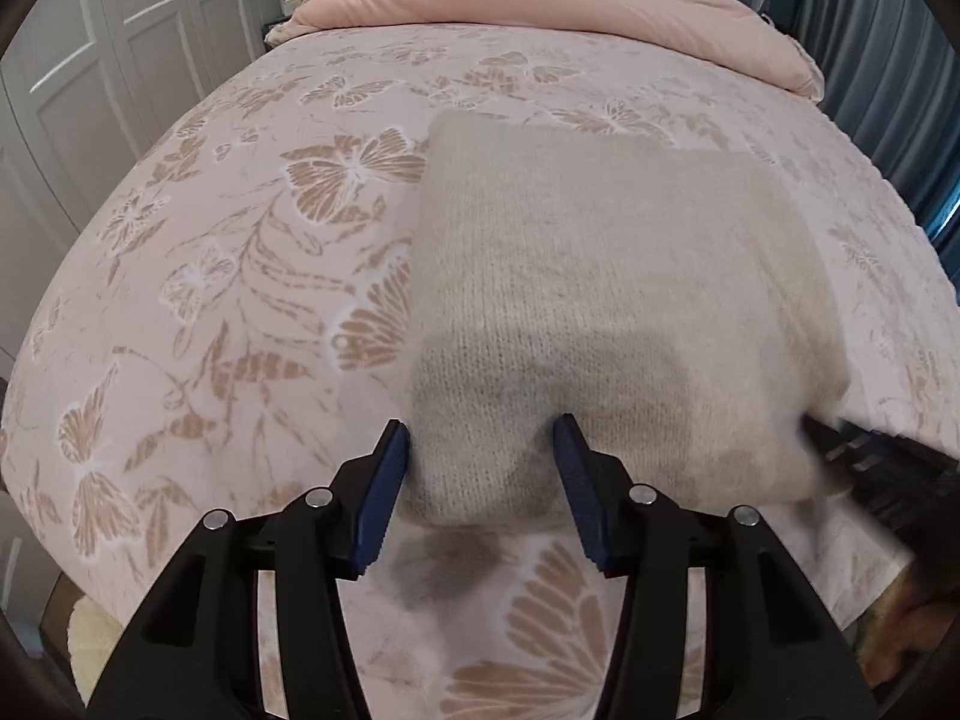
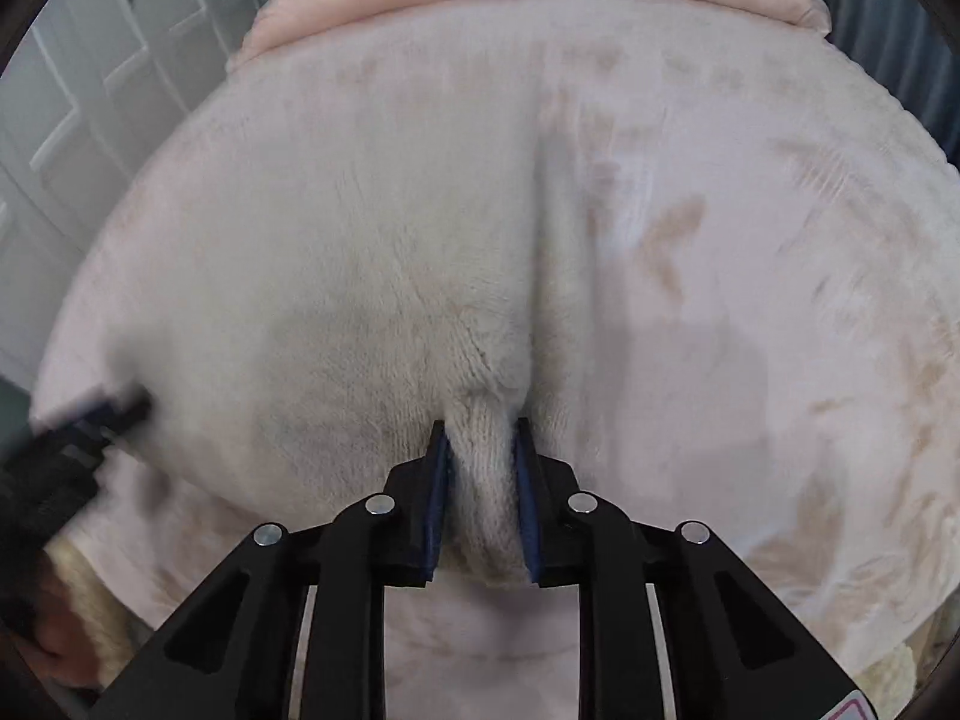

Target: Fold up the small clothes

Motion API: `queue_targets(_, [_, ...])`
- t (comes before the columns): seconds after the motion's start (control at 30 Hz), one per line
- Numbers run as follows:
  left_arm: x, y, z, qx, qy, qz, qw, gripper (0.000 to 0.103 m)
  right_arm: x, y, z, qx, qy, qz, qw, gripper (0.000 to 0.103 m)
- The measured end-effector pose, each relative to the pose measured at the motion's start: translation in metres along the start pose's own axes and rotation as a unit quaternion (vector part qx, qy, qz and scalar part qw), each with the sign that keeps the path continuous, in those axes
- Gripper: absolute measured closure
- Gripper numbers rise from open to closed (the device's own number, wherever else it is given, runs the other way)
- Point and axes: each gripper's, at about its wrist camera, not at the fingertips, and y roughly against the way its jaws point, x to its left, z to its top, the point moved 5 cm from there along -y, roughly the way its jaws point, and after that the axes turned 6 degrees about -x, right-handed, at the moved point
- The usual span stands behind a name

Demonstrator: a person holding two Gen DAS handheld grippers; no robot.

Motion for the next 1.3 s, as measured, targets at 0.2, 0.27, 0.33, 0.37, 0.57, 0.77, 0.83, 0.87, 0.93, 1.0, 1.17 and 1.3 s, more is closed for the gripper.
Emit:
queue_targets(0.2, [-0.006, 0.036, -0.004, -0.016, -0.010, -0.006, 0.9998, 0.044, 0.012, 0.076, 0.009, -0.079, -0.011, 0.008, 0.997, 0.081])
queue_targets(0.27, [-0.010, 0.046, -0.009, -0.024, -0.009, -0.005, 0.9997, 0.034, 0.014, 0.089, -0.004, -0.089, -0.006, -0.009, 0.996, 0.068])
queue_targets(0.33, [-0.014, 0.057, -0.015, -0.034, -0.012, -0.002, 0.9994, 0.028, 0.009, 0.102, -0.021, -0.100, -0.023, -0.025, 0.994, 0.049])
queue_targets(0.37, [-0.016, 0.061, -0.018, -0.038, -0.014, 0.000, 0.9992, 0.022, 0.007, 0.108, -0.028, -0.106, -0.031, -0.030, 0.993, 0.039])
queue_targets(0.57, [-0.025, 0.080, -0.044, -0.065, -0.022, 0.015, 0.9975, 0.012, 0.000, 0.118, -0.083, -0.113, -0.063, -0.078, 0.988, 0.028])
queue_targets(0.77, [-0.026, 0.079, -0.077, -0.055, -0.015, 0.028, 0.9980, 0.012, 0.014, 0.121, -0.110, -0.112, -0.040, -0.078, 0.990, 0.021])
queue_targets(0.83, [-0.023, 0.081, -0.082, -0.055, -0.006, 0.033, 0.9979, 0.011, 0.017, 0.124, -0.112, -0.115, -0.035, -0.078, 0.990, 0.021])
queue_targets(0.87, [-0.022, 0.082, -0.084, -0.057, -0.003, 0.032, 0.9978, 0.012, 0.018, 0.126, -0.113, -0.117, -0.034, -0.076, 0.990, 0.021])
queue_targets(0.93, [-0.021, 0.086, -0.085, -0.063, -0.004, 0.037, 0.9973, 0.011, 0.019, 0.129, -0.113, -0.121, -0.035, -0.077, 0.989, 0.021])
queue_targets(1.0, [-0.022, 0.089, -0.087, -0.071, -0.011, 0.043, 0.9965, 0.012, 0.021, 0.132, -0.114, -0.125, -0.037, -0.081, 0.988, 0.021])
queue_targets(1.17, [-0.023, 0.094, -0.093, -0.079, -0.017, 0.048, 0.9956, 0.012, 0.019, 0.134, -0.119, -0.121, -0.041, -0.086, 0.988, 0.020])
queue_targets(1.3, [-0.023, 0.094, -0.097, -0.081, -0.018, 0.049, 0.9954, 0.012, 0.018, 0.135, -0.121, -0.119, -0.040, -0.090, 0.988, 0.020])
